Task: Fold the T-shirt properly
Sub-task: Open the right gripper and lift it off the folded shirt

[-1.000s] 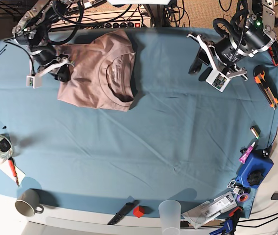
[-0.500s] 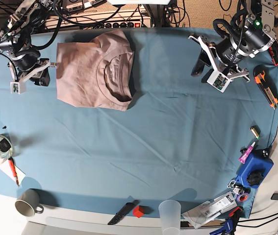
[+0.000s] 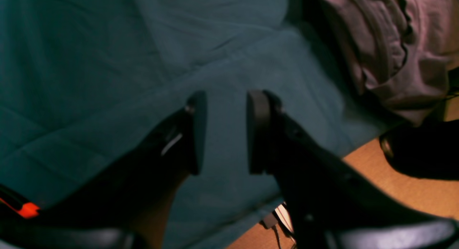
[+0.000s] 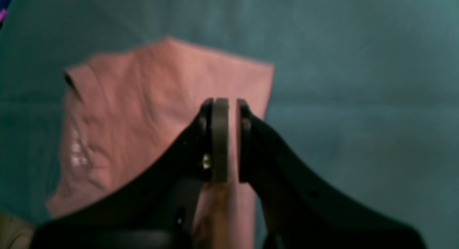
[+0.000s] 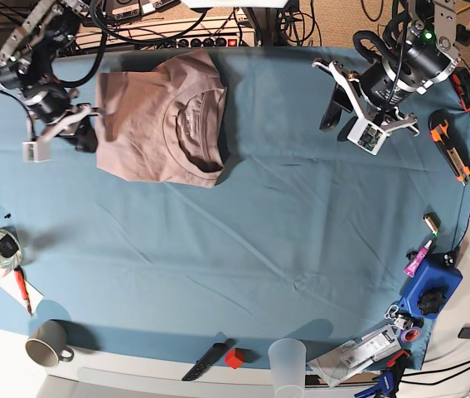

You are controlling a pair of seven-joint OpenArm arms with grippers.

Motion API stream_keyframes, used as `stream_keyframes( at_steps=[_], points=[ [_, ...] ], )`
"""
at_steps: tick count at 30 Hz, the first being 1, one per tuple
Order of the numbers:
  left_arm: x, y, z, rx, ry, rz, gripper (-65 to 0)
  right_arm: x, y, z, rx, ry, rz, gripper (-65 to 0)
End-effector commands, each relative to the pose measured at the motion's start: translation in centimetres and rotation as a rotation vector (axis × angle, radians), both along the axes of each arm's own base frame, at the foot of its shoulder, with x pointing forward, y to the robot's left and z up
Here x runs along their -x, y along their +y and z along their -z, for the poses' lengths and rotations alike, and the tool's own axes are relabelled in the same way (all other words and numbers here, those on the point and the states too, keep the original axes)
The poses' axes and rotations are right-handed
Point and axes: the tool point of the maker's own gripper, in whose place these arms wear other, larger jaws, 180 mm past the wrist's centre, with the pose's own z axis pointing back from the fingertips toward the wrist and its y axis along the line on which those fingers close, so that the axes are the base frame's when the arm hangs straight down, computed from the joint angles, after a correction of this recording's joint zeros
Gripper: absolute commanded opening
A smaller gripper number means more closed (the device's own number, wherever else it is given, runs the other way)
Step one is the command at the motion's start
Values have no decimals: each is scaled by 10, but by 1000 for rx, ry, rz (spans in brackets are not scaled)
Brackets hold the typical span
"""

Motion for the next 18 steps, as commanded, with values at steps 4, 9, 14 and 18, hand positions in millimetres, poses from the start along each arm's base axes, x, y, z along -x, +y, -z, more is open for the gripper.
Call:
stream_keyframes(
  at_steps=[4, 9, 14, 18],
  points=[
    [-4, 2, -7, -10, -37, -8, -476, -5, 17, 24, -8, 63, -64, -607],
    [-11, 26, -2, -101, -41, -119, -476, -16, 15, 21, 25, 84, -44, -607],
    [-13, 53, 4, -202, -39, -233, -476, -20, -6, -10, 96, 7, 8, -607],
    [-7, 74, 10, -291, -26, -309, -497, -12, -26, -40, 151, -72, 71, -609]
  ],
)
